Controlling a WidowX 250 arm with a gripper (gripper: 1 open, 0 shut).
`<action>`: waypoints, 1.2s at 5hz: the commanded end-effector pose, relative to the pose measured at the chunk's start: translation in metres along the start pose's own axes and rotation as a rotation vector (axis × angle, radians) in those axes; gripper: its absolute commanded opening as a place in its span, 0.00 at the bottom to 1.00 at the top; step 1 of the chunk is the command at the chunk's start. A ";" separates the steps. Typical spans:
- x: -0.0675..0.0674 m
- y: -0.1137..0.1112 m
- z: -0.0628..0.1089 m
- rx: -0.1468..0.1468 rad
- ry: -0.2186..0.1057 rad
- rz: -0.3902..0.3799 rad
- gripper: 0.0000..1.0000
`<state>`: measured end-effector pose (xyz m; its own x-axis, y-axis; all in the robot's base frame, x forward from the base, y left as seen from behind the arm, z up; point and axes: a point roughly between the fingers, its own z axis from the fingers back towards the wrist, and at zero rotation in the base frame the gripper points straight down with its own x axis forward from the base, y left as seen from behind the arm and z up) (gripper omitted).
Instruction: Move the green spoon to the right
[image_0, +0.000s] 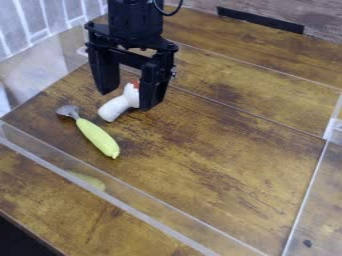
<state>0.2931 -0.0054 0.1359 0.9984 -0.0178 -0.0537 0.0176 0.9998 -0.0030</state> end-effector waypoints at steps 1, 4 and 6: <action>-0.006 0.005 -0.014 0.001 0.035 -0.017 1.00; -0.008 0.069 -0.040 -0.050 -0.057 0.316 1.00; 0.008 0.087 -0.052 -0.112 -0.110 0.552 1.00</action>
<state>0.2929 0.0730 0.0687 0.8694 0.4931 -0.0315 -0.4936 0.8639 -0.0998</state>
